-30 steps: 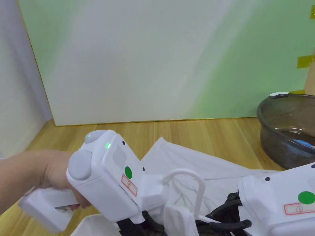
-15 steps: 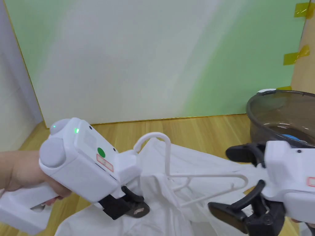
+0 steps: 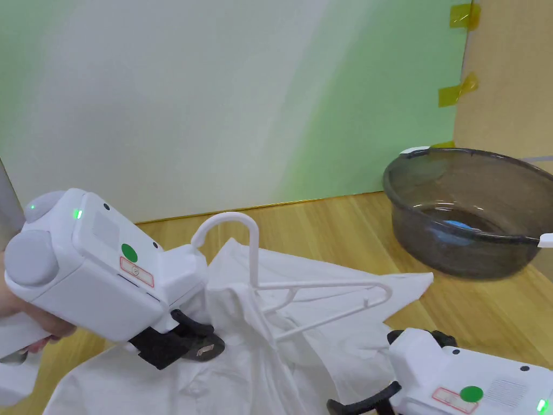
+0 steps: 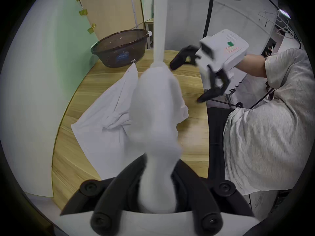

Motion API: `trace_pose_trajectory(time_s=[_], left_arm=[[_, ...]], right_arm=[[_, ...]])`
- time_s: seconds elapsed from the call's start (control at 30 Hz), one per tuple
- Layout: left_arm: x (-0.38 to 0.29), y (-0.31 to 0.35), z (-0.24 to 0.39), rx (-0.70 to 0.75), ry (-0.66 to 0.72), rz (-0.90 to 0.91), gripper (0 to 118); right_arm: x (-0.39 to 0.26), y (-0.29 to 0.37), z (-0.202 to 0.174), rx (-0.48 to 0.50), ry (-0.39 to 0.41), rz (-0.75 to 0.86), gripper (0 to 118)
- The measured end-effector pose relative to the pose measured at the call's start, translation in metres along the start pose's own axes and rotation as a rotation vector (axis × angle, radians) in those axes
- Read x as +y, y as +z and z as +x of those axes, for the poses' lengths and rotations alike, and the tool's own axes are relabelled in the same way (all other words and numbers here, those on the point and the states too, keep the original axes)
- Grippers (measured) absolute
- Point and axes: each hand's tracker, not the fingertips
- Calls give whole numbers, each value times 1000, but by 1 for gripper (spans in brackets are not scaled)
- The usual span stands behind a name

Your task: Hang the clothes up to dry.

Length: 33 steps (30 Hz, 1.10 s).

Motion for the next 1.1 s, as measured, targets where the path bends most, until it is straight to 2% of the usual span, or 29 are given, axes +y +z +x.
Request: trace_pose_trajectory(time_s=[0.07, 0.13, 0.17, 0.23, 0.27, 0.33, 0.37, 0.4, 0.5, 0.6, 0.67, 0.73, 0.83, 0.87, 0.97, 1.07, 1.1], left_arm=[[2, 0, 3, 4, -9, -4, 7], [2, 2, 3, 9, 0, 0, 7], [2, 3, 2, 16, 4, -1, 7], [0, 4, 4, 23, 11, 8, 7], [-1, 3, 5, 20, 19, 7, 7], [-3, 0, 7, 37, 18, 5, 7], [-5, -1, 9, 54, 6, 8, 7], [-6, -1, 9, 49, 9, 1, 7], [-14, -1, 14, 71, 7, 25, 7], [-15, -2, 18, 83, 7, 35, 7], [-15, -6, 26, 95, -22, 53, 7], [-14, -13, 29, 102, -30, 65, 7], [-15, -25, 28, 116, -6, 50, 7], [-16, -30, 30, 144, -16, 88, 7], [-12, -33, 29, 86, 6, 100, 7], [-12, -37, 23, 55, 17, 96, 7], [-14, -42, 27, 108, -28, 117, 7]], right_arm=[[1, -21, 2, 0, -19, -15, 115], [1, -38, -6, -19, 40, -63, 99], [-1, -45, -10, -62, 79, -73, 80], [-3, -59, -16, -112, 116, -129, 7], [-7, -57, -24, -121, 132, -118, 2], [-8, -56, -25, -121, 115, -99, 1], [-7, -50, -22, -46, 53, -96, 1], [-6, -43, -19, -11, 1, -81, 1], [12, -23, 3, -24, -116, -67, 1], [31, 4, 39, -34, -228, 16, 0], [37, 17, 63, -120, -252, 18, 0], [41, 26, 89, -192, -309, -3, 0], [32, 43, 123, -204, -497, 56, 0], [32, 48, 126, -205, -509, 49, 0], [35, 55, 113, -239, -420, 22, 0], [38, 59, 109, -219, -439, 50, 0], [44, 63, 107, -200, -448, 81, 0]])
